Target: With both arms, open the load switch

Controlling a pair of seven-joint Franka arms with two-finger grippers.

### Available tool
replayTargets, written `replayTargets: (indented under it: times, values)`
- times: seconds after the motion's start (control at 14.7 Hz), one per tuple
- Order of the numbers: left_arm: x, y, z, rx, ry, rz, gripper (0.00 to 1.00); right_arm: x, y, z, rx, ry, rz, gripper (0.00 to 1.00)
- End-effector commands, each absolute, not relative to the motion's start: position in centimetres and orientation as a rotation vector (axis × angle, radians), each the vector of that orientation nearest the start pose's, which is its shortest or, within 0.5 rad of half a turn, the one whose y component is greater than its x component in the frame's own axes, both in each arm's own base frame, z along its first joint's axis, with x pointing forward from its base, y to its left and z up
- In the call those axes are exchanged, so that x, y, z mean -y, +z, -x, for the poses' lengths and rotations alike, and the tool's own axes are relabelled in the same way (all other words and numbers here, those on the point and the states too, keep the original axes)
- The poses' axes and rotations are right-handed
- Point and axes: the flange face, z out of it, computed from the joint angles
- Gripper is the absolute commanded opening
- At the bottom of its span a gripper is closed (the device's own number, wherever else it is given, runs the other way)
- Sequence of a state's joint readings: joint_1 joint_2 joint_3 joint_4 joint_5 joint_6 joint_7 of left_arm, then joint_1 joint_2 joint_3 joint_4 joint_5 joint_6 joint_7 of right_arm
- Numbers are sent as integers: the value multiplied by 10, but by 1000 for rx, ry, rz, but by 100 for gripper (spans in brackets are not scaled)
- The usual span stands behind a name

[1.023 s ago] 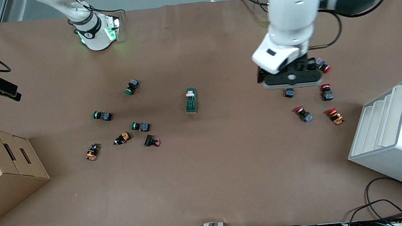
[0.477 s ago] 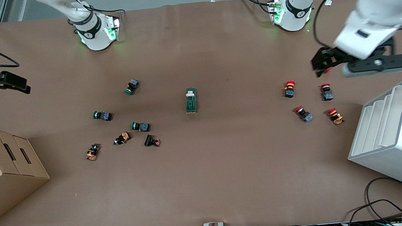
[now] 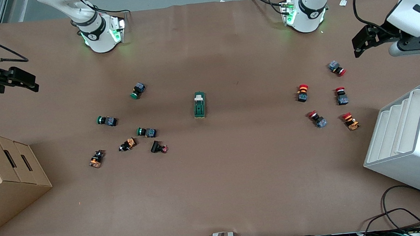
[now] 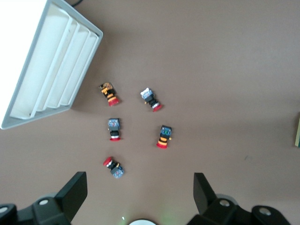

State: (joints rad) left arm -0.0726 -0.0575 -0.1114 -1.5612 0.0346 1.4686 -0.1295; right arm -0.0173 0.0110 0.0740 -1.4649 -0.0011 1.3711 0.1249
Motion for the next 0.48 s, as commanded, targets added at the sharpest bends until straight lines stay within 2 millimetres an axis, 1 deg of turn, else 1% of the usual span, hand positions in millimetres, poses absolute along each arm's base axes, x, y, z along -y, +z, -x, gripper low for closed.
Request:
replayTargets:
  times: [0.0,0.07,0.14,0.27,0.34,0.41]
  values:
    - [75,649,-502,-134,62,3115,100,-19,651,-518,-137,152,3133,100]
    - [67,648,-498,-154,61,3120,100,-18,651,-517,-140,155,3133,100]
    - [65,649,-492,-147,40,3122,100,-17,652,-517,-142,155,3132,100]
    - [64,643,-485,-154,9,3123,100,-13,654,-514,-154,143,3131,100]
    - [57,640,-484,-133,-12,3128,100,-13,654,-514,-156,143,3130,100]
    - [56,641,-484,-125,-19,3129,100,-9,656,-513,-167,139,3115,100]
